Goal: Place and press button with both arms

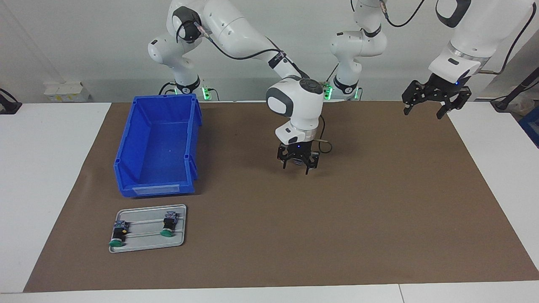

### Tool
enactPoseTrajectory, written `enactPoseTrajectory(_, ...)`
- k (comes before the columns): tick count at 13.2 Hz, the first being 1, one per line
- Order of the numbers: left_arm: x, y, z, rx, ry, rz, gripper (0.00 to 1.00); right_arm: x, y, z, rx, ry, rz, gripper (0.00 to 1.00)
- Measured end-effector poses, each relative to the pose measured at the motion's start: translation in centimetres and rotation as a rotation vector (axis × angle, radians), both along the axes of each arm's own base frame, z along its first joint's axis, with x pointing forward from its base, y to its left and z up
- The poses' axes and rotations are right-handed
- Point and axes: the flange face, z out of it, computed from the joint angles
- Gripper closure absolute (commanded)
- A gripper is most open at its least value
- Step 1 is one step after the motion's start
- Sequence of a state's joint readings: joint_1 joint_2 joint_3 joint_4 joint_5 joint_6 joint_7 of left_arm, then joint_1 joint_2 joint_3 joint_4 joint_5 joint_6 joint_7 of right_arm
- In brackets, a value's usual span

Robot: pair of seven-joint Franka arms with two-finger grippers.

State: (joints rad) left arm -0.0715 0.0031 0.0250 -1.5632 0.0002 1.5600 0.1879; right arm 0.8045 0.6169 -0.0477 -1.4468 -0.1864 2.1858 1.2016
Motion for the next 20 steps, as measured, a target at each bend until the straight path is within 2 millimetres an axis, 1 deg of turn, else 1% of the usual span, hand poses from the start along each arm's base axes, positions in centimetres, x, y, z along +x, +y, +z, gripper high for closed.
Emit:
enactPoseTrajectory(2, -0.4, 0.2, -0.9, 0.013, 0.015, 0.003, 0.00, -0.2, 0.2, 0.0, 0.023, 0.028, 0.015, 0.11)
enactPoseTrajectory(4, -0.8, 0.2, -1.3, 0.014, 0.016, 0.004, 0.00, -0.2, 0.1, -0.3, 0.038, 0.054, 0.032, 0.11)
enactPoseTrajectory(8, -1.0, 0.3, -1.8, 0.012, -0.021, 0.005, 0.00, -0.6, -0.6, -2.3, 0.009, 0.108, 0.032, 0.14)
enactPoseTrajectory(11, -0.7, 0.3, -1.7, 0.011, -0.048, 0.006, 0.00, -1.0, -0.7, -2.9, 0.027, 0.150, 0.010, 0.14)
enactPoseTrajectory(17, -0.7, 0.4, -1.6, 0.010, -0.053, 0.007, 0.00, -1.3, -0.6, -3.1, 0.076, 0.196, -0.028, 0.17)
enactPoseTrajectory(20, -0.7, 0.4, -1.7, 0.010, -0.053, 0.008, 0.00, -1.2, -1.1, -3.8, 0.069, 0.209, -0.038, 0.19)
